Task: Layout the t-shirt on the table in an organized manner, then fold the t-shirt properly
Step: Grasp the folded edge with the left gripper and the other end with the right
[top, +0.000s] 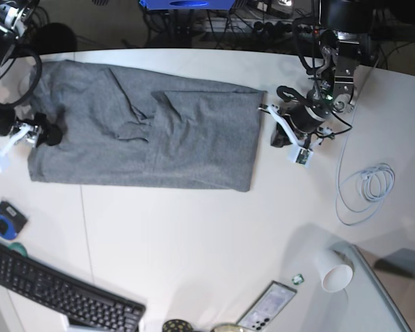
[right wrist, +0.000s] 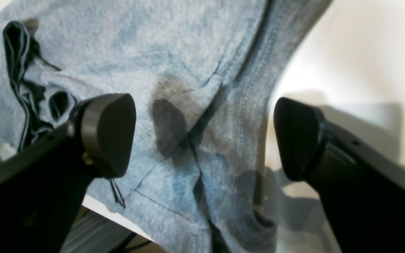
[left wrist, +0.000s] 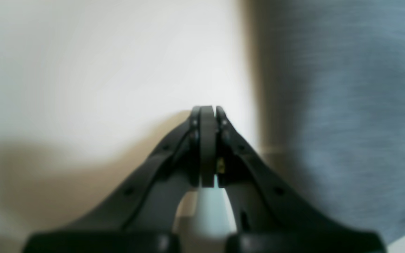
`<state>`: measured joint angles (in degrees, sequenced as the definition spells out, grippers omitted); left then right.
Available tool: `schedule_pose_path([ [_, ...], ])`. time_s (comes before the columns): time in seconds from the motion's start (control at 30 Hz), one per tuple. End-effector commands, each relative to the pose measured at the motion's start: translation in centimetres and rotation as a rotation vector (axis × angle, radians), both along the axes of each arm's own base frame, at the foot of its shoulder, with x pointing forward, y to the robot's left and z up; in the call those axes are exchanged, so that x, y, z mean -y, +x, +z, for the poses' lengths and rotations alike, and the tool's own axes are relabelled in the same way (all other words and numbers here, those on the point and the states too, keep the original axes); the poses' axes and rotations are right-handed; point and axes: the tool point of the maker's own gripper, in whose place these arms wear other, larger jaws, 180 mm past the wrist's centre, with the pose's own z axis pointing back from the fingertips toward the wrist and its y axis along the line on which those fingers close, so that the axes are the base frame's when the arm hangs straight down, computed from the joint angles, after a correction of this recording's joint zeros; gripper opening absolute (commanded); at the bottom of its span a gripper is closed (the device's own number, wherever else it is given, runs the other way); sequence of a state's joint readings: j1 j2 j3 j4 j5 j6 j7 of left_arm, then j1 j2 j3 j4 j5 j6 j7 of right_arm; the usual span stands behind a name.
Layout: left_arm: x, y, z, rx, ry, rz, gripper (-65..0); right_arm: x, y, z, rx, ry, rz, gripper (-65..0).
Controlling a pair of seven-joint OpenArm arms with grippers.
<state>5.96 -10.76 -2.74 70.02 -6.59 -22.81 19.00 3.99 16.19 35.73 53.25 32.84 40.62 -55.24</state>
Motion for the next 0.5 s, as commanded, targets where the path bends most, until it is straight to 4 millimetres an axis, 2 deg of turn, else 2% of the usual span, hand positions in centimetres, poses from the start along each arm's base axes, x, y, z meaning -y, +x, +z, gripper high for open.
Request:
schedule_pose_path([
  [0.0,0.0,0.3,0.4,0.011,0.001,-0.010,-65.0,-0.2,-3.4,-1.7,-0.150,-0.029,0.063,-6.0],
  [0.07,0.4,0.3,0.4,0.009,-0.002,-0.020,-65.0,-0.4,-3.5,-1.8,-0.158,-0.023,0.065,-6.2],
  [0.23,1.6,0.0,0.2,0.003,-0.006,-0.053,-65.0,-2.7,-4.0,-2.5,-0.185,-0.003,0.127,-14.4],
  [0.33,1.8,-0.1,0.2,0.001,-0.006,-0.059,-65.0,-4.0,-5.1,-3.1,-0.215,-0.008,0.191,-15.0],
  [0.47,1.7,-0.8,-0.1,-0.009,-0.007,-0.059,-65.0,-4.6,-5.4,-3.4,-0.228,-0.009,0.223,-15.2],
])
